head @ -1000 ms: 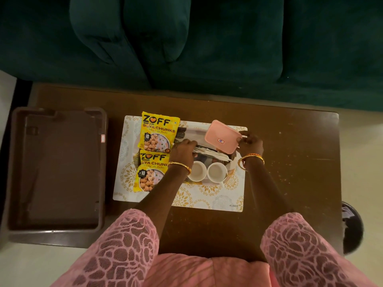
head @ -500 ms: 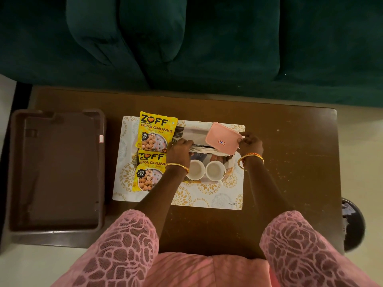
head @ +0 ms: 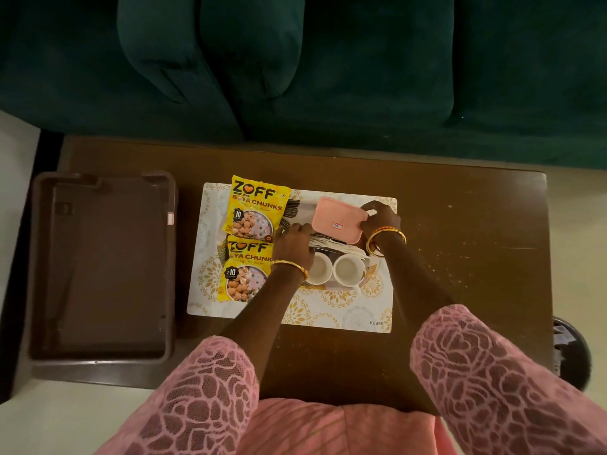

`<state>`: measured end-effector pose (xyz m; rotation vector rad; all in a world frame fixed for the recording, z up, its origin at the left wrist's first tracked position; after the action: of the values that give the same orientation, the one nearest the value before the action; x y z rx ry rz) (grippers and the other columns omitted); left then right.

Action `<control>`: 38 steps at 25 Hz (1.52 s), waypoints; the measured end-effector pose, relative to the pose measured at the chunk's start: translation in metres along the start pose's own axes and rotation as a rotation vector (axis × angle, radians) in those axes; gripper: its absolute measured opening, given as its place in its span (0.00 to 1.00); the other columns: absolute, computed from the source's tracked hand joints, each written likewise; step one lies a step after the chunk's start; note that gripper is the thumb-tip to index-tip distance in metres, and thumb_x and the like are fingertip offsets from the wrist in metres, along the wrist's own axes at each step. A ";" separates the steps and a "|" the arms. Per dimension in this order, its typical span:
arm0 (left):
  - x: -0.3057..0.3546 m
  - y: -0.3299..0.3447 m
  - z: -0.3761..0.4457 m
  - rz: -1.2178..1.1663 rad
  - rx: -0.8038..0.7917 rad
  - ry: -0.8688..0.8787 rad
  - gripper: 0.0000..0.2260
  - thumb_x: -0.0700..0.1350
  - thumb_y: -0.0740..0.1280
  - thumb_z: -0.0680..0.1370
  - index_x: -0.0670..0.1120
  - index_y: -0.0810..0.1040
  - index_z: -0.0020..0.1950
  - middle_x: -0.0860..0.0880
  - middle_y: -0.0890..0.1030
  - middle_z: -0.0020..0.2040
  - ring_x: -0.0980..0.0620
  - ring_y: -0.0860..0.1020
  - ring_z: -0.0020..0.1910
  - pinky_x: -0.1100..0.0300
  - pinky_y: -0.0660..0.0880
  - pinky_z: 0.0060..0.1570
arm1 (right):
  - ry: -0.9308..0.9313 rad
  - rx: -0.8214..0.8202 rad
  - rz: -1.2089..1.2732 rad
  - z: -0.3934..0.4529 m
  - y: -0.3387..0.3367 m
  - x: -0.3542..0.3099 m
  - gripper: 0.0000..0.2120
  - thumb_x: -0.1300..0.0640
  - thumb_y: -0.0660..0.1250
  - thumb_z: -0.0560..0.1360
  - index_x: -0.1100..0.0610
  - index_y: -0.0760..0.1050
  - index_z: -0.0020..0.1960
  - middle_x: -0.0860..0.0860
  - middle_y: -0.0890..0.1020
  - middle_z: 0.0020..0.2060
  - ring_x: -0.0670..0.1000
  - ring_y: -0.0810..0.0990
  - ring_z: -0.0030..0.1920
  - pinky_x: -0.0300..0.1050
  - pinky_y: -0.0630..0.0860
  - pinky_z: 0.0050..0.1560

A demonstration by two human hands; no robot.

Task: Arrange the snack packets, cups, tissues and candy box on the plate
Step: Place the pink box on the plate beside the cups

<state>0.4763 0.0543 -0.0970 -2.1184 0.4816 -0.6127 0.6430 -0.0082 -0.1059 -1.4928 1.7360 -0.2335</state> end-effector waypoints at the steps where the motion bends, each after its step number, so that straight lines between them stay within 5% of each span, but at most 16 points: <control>1: 0.000 0.000 -0.001 -0.017 0.000 -0.003 0.18 0.43 0.64 0.75 0.45 0.70 0.65 0.43 0.75 0.63 0.43 0.71 0.65 0.51 0.62 0.68 | 0.008 0.020 0.000 -0.001 0.001 0.002 0.16 0.68 0.63 0.72 0.56 0.77 0.56 0.60 0.81 0.56 0.59 0.79 0.56 0.45 0.75 0.55; 22: -0.001 0.002 -0.007 -0.087 -0.006 -0.014 0.22 0.41 0.65 0.74 0.43 0.68 0.67 0.41 0.72 0.65 0.40 0.70 0.66 0.49 0.67 0.66 | 0.036 0.051 0.033 -0.008 0.008 0.004 0.19 0.64 0.60 0.74 0.59 0.71 0.65 0.60 0.76 0.62 0.60 0.76 0.59 0.48 0.75 0.56; 31: 0.002 0.000 -0.025 -0.092 0.057 -0.018 0.23 0.41 0.62 0.76 0.41 0.64 0.70 0.40 0.69 0.68 0.40 0.70 0.66 0.49 0.69 0.63 | -0.126 0.162 -0.051 -0.049 0.018 0.022 0.17 0.62 0.57 0.76 0.62 0.68 0.64 0.64 0.76 0.57 0.64 0.75 0.58 0.52 0.74 0.56; 38: -0.004 0.008 -0.048 -0.089 0.102 0.019 0.19 0.43 0.58 0.78 0.40 0.66 0.69 0.40 0.72 0.66 0.40 0.71 0.65 0.49 0.71 0.60 | -0.258 0.159 -0.027 -0.084 0.037 0.042 0.17 0.59 0.58 0.77 0.57 0.68 0.65 0.58 0.77 0.61 0.61 0.77 0.59 0.58 0.76 0.57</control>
<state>0.4443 0.0216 -0.0805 -2.0469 0.3602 -0.6946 0.5611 -0.0654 -0.0932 -1.3665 1.4589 -0.1798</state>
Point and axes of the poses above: each hand's wrist, its own z-axis towards the middle knuckle, its own y-axis out of the palm, x = y × z, the point moved 2 cm from there along z, towards the middle knuckle
